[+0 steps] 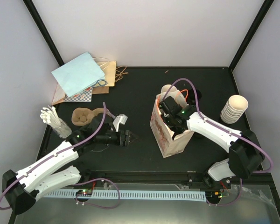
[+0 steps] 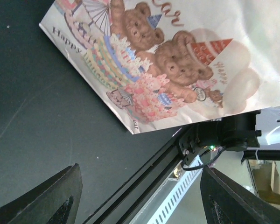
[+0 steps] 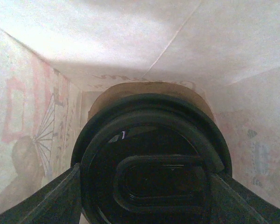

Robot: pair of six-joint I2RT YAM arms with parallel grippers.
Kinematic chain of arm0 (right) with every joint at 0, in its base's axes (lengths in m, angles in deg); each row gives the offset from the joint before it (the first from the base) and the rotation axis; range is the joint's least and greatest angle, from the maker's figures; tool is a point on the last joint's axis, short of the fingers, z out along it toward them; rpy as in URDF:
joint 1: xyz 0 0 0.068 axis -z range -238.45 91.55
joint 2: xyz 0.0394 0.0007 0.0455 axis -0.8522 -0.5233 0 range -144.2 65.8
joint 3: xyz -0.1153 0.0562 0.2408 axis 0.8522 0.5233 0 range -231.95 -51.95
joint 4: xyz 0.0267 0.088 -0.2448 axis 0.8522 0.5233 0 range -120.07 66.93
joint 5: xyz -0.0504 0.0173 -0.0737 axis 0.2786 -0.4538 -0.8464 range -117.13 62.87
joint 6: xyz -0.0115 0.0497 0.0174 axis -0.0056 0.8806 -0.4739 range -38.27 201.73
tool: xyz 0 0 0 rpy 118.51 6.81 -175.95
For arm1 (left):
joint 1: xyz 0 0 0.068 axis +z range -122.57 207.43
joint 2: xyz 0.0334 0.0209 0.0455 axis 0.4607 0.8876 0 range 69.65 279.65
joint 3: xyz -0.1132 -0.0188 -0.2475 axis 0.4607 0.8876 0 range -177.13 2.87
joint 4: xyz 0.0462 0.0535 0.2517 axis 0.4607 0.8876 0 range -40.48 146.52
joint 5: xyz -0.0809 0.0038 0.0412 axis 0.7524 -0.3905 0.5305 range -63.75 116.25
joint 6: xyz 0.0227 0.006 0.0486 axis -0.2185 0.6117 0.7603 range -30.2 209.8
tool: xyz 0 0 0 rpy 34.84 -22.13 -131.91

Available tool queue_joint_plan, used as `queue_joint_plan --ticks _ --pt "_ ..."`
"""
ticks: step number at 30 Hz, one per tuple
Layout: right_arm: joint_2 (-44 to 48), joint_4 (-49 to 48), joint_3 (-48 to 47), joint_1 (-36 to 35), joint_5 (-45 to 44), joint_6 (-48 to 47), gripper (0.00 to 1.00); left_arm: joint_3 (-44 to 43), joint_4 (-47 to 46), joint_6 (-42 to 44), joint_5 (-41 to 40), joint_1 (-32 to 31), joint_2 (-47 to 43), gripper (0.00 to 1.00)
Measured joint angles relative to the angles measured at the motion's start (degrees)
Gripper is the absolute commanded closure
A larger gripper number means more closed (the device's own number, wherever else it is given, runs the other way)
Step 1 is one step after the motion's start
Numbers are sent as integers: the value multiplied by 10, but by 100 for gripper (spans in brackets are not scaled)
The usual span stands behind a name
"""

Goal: Pack the takeout coffee

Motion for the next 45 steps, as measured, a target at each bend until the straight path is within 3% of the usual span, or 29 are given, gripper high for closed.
queue_joint_plan --ticks 11,20,45 --pt "-1 -30 14 5 14 20 53 45 -55 -27 -23 -38 18 28" --pt "-2 -57 20 -1 33 27 54 93 -141 -53 -59 -81 85 29" --pt "-37 -124 16 -47 19 44 55 127 -277 -68 -83 -115 246 32"
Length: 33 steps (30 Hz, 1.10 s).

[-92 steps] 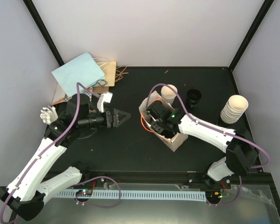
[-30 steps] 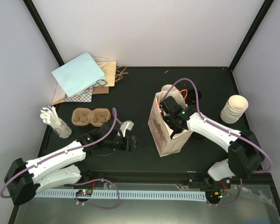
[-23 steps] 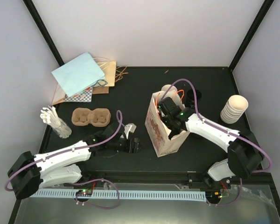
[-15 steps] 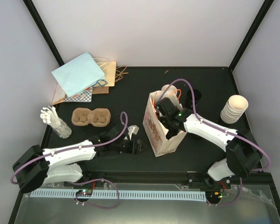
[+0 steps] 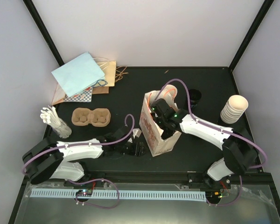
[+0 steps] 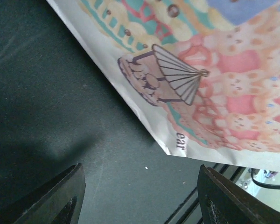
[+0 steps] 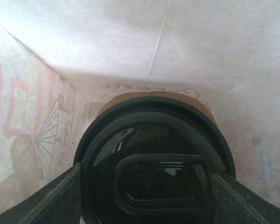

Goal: Pack the takeout coffee

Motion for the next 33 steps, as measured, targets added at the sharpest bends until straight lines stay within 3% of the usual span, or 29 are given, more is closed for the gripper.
queue_joint_plan --ticks 8,33 --pt "-21 -1 -17 -21 -28 7 55 5 -11 0 -7 0 37 33" --pt "-69 60 -76 -89 -149 57 55 20 -18 1 -31 0 24 33"
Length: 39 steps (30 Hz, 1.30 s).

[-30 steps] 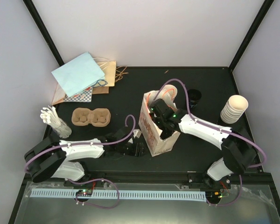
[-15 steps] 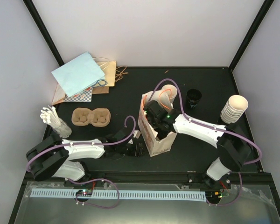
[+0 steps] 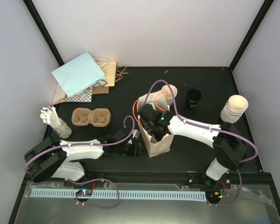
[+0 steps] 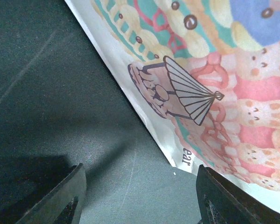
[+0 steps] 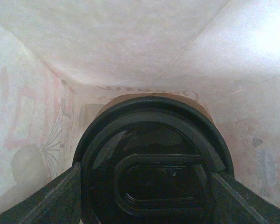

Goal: Pack the takeout coffee

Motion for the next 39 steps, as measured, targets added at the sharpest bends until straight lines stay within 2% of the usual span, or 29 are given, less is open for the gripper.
queue_joint_plan --ticks 17,23,27,30,33,36,39 --pt "34 -34 34 27 83 -20 54 0 5 0 -6 0 -13 33" --pt "28 4 9 20 73 -13 51 0 6 0 -8 0 -13 33" --pt "20 65 -25 13 72 -5 50 0 17 1 -14 0 -24 33" --pt "11 115 -50 8 72 -2 39 0 22 2 -17 0 -39 33" --pt "7 152 -65 7 73 -1 17 0 28 4 -20 0 -48 33" --pt "7 193 -71 7 76 1 1 0 36 4 -24 0 -52 33" --pt "7 228 -80 5 76 6 0 0 40 4 -25 0 -55 33"
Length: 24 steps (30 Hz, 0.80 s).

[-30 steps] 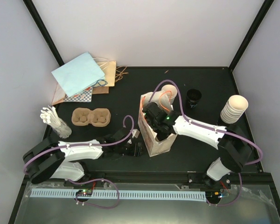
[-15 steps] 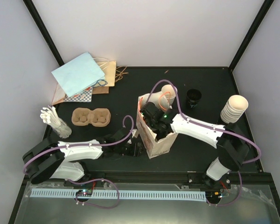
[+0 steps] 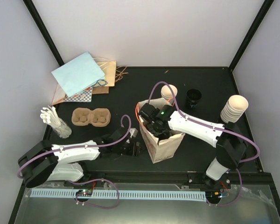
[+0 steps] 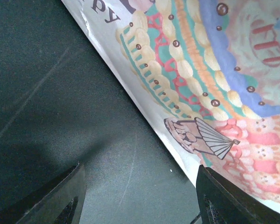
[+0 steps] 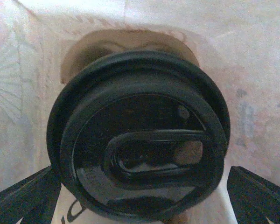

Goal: Pack the takeout coffee

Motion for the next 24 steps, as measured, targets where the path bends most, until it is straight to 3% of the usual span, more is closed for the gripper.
queue_joint_plan --ticks 7,16,24 --pt "1 70 -53 0 -6 0 0 0 12 1 -3 0 -12 32" --pt "24 113 -94 0 -6 0 0 -2 45 6 -18 0 -38 21" --pt "46 149 -158 0 -11 -6 0 -28 140 21 -48 2 -115 13"
